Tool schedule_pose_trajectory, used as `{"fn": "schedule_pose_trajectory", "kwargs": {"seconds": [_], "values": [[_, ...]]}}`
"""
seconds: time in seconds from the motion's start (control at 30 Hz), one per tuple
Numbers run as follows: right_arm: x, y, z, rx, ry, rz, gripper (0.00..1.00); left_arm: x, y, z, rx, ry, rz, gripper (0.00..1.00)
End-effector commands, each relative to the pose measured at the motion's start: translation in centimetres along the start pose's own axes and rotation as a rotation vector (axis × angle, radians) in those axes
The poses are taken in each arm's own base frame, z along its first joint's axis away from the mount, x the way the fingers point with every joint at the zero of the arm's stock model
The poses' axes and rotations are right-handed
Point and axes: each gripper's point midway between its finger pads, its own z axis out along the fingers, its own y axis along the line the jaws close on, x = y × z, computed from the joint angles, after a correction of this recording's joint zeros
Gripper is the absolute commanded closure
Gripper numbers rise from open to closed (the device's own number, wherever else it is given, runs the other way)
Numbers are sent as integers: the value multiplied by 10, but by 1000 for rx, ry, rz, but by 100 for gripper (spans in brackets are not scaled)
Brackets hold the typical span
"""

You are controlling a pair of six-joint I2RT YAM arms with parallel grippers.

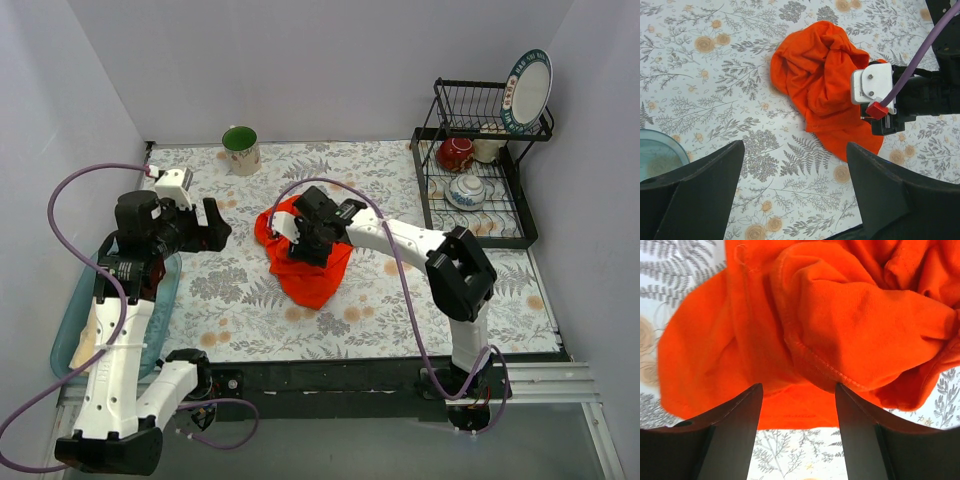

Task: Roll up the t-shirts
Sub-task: Flatten out the T-shirt at the center of the board.

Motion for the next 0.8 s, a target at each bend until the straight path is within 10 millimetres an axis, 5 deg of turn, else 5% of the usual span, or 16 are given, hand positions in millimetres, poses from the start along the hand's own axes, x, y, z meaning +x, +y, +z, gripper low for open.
{"fn": "schedule_pose_trajectory", "kwargs": {"seconds": [0.0,0.23,0.37,0.47,0.5,0.63,0.77], "values": [[-17,-27,5,98,-22,-54,32,-6,5,-11,-23,-37,10,17],[-13,-50,25,182,13,-68,53,-3,11,-10,-36,-35,-21,17],[-33,-77,14,257,-25,-54,67,-2,8,-9,-15,-32,-11,18],[-42,-88,0,269,-60,-27,89,0,5,-5,6,-22,-16,18],[-49,-100,-13,288,-90,-3,98,5,4,-2,20,-5,-23,18],[-92,-119,-89,286,-294,87,99,31,-12,10,138,67,-71,21],[-111,-123,-152,256,-410,148,99,67,-31,34,273,176,-255,28]]}}
